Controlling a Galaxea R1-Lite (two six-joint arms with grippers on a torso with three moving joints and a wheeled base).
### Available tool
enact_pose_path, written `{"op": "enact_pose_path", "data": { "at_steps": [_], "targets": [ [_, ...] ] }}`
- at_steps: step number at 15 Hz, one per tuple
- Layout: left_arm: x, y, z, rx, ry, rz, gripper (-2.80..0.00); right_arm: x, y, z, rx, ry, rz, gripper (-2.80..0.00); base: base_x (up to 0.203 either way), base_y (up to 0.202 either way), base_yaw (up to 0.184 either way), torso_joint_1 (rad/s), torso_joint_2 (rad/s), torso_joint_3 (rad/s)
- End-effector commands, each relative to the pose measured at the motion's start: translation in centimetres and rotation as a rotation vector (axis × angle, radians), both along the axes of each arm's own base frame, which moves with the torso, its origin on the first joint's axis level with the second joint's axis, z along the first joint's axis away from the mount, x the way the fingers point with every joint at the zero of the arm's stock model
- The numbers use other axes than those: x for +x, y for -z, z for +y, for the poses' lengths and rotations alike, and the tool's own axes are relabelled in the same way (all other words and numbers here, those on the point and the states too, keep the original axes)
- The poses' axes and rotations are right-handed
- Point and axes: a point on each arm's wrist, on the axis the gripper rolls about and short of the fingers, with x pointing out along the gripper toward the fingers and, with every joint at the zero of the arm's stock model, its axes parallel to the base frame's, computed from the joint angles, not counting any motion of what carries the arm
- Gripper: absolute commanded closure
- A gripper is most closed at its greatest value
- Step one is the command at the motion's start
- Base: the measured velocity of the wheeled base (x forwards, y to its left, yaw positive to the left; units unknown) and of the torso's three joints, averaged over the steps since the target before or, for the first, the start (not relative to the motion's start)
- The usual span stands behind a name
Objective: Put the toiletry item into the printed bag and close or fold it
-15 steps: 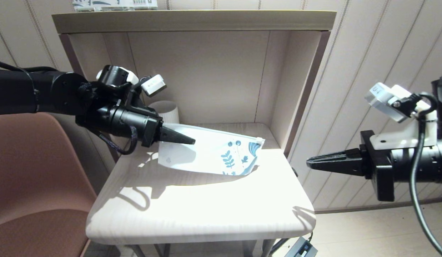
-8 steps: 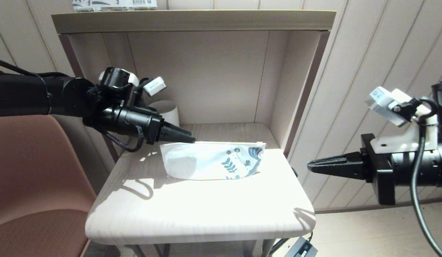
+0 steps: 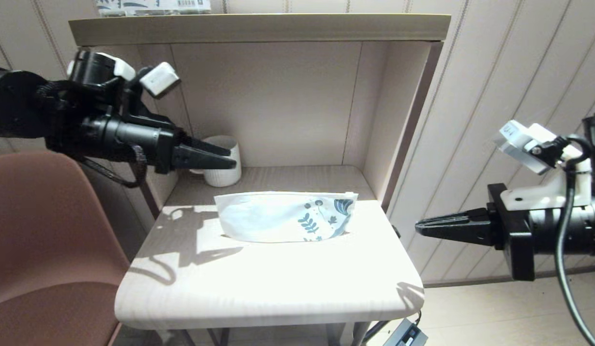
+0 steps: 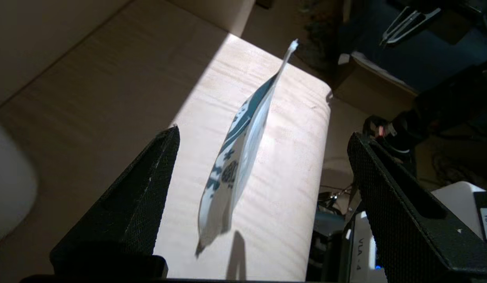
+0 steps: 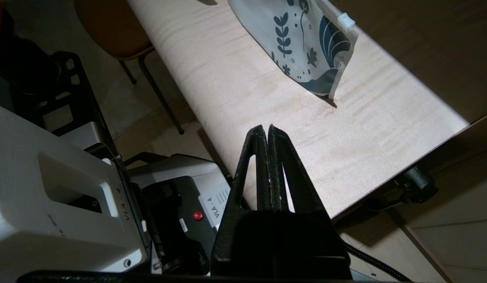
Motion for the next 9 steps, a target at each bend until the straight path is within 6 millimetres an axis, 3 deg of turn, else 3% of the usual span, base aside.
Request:
{"op": "enact_pose_path", "data": {
  "at_steps": [1,2,5,9],
  "targets": [
    [-3.8,-1.9,0.8,-0.009,0.001,-0.047,-2.80,-0.6,-0.3,-0.2,0.006,-0.003,-0.018,0.00,0.000,0.000,0.000,0.000,0.00,0.000],
    [-5.6,-2.1,1.1,-0.007,-0.005,-0.050,0.00,-1.0,-0.6,-0.3,0.010,-0.001,-0.032,0.00,0.000,0.000,0.000,0.000,0.00,0.000],
    [-12.8,-3.7,2.5,0.010,-0.057,-0.134,0.00,-3.4,-1.6,-1.0,0.032,0.004,-0.088,0.00,0.000,0.000,0.000,0.000,0.00,0.000],
    [-24.3,-5.0,5.0,0.030,-0.285,-0.277,0.00,-9.1,-2.8,-2.6,0.091,0.042,-0.155,0.00,0.000,0.000,0.000,0.000,0.00,0.000]
  ]
}}
